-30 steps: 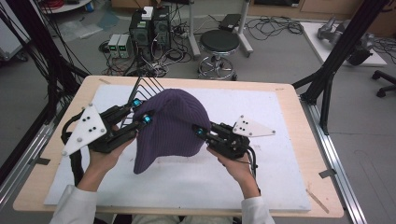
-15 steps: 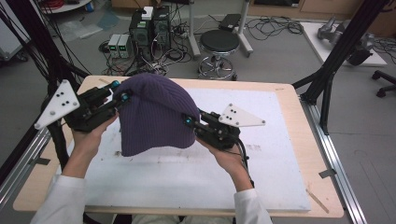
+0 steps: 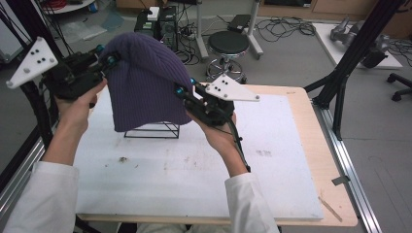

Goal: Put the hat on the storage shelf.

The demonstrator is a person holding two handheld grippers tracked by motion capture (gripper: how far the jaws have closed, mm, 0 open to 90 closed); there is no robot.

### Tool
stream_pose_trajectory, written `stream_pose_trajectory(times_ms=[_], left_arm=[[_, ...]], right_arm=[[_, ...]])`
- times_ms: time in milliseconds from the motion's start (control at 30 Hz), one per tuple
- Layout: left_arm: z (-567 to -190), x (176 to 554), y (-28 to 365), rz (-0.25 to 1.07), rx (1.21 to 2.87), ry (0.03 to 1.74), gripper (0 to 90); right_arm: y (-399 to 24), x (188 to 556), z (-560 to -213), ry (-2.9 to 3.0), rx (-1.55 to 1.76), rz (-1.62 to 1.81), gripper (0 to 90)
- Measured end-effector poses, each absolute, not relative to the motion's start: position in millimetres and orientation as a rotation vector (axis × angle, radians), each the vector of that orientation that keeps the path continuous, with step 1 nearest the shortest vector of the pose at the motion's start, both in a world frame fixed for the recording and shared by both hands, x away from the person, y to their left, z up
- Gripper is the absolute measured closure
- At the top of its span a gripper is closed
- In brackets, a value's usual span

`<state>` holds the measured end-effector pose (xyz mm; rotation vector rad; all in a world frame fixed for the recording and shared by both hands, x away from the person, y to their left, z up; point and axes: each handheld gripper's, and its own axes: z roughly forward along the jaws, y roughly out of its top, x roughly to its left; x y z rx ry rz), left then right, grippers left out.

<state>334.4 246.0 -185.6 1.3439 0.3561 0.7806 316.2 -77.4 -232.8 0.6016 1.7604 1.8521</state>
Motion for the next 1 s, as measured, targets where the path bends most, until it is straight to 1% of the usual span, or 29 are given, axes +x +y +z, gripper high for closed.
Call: stream_pose_trajectory(times_ms=[167, 333, 667, 833, 1000], left_arm=[[-170, 352, 253, 0.803, 1.36, 0.349, 78.5], [-165, 369, 259, 0.823, 1.384, 0.35, 78.4], [-176, 398, 265, 0.868, 1.391, 0.361, 78.2], [-182, 410, 267, 0.84, 1.415, 0.376, 78.0], [-184, 414, 265, 0.867, 1.446, 0.371, 77.7]], right_arm=[[-63, 329, -223, 1.713, 0.635, 1.855, 81.2], [-53, 339, -225, 1.684, 0.663, 1.852, 81.3], [-32, 365, -240, 1.646, 0.739, 1.818, 81.1], [-31, 375, -246, 1.66, 0.774, 1.836, 81.1], [-30, 381, -251, 1.672, 0.786, 1.82, 81.0]])
